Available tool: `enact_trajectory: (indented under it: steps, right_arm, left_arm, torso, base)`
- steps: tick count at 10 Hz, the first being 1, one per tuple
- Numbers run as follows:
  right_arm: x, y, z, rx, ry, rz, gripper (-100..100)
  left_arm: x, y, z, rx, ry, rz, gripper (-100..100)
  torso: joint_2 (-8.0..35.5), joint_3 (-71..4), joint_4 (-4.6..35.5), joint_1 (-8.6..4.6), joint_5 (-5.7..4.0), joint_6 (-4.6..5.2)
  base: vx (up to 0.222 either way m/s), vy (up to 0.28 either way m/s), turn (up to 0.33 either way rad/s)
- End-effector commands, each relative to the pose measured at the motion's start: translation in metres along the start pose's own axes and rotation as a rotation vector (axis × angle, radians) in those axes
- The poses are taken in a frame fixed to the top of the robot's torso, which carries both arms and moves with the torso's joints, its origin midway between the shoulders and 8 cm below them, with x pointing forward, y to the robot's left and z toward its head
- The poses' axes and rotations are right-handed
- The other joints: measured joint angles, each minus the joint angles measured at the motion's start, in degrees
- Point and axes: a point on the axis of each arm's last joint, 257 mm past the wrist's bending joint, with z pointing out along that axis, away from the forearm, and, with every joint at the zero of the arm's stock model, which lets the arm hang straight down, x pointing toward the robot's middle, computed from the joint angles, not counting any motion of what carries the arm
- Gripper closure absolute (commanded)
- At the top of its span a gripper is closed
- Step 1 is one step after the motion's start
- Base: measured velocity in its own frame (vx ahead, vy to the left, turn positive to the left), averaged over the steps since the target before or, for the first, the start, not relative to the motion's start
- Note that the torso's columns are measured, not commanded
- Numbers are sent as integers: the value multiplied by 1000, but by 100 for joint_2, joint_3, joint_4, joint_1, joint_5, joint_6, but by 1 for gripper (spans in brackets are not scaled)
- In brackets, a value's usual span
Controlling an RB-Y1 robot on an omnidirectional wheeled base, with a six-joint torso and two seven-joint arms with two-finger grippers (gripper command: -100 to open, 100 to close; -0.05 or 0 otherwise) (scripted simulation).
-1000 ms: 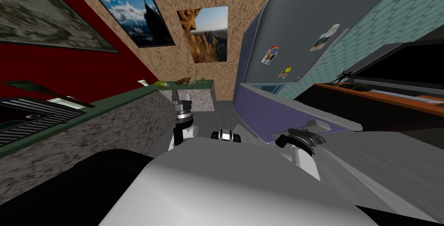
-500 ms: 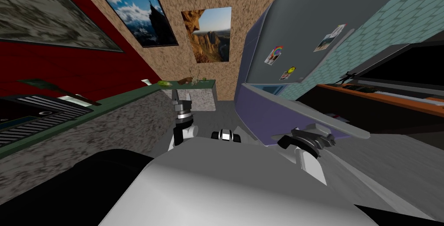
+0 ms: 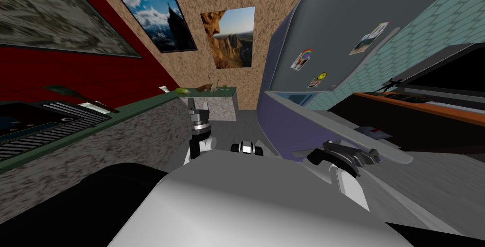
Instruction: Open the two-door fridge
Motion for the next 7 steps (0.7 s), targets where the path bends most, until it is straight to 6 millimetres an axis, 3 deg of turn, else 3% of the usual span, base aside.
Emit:
enact_trajectory:
  steps: [1,4,5,7]
  right_arm:
    - [-3,-15,-7,6,15,-5,-100]
    - [-5,-17,-10,4,16,-2,-100]
    - [-5,-17,-11,4,17,-4,0]
    - [-5,-17,-11,4,17,-4,0]
  left_arm:
    - [0,0,0,0,0,0,0]
    - [0,0,0,0,0,0,0]
    - [0,0,0,0,0,0,0]
    - [0,0,0,0,0,0,0]
  torso:
    - [1,1,0,-6,-2,0]
    - [5,3,2,-1,1,3]
    - [3,2,1,1,-1,2]
    - [0,1,0,0,-2,-1]
  base:
    - [-6,-23,73]
    - [0,-14,29]
    - [0,0,0]
    - [0,0,0]
